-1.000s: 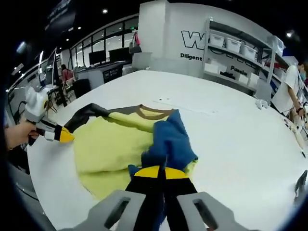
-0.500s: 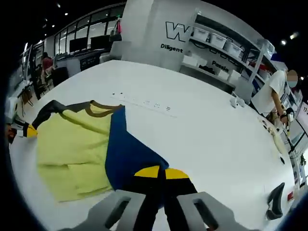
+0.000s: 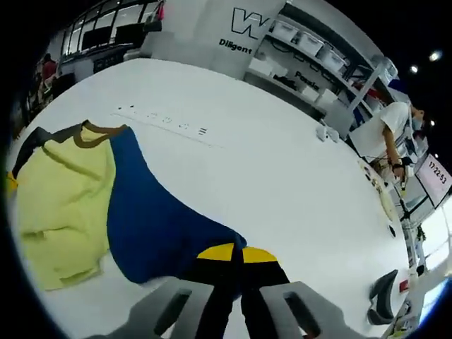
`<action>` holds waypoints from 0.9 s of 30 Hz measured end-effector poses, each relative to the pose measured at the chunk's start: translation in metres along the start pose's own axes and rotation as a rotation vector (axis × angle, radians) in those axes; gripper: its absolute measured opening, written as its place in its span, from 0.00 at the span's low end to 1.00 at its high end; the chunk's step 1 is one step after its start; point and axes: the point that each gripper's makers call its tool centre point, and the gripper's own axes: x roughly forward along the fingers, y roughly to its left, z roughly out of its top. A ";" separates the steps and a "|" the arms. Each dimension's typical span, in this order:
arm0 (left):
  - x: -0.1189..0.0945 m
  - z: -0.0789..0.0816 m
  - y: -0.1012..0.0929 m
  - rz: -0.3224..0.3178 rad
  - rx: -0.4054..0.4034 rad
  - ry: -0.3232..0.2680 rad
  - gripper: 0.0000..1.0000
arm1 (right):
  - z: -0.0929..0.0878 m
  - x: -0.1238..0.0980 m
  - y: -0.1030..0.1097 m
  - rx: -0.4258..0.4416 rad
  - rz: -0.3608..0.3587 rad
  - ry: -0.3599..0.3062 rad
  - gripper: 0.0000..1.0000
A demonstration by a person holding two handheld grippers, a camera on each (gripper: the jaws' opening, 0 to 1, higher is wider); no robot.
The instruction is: Fold the garment on the visible template until the final outline fits inside the template.
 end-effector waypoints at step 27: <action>-0.012 0.011 -0.006 -0.032 0.024 -0.035 0.40 | -0.002 -0.065 0.145 -0.059 0.472 -0.167 0.53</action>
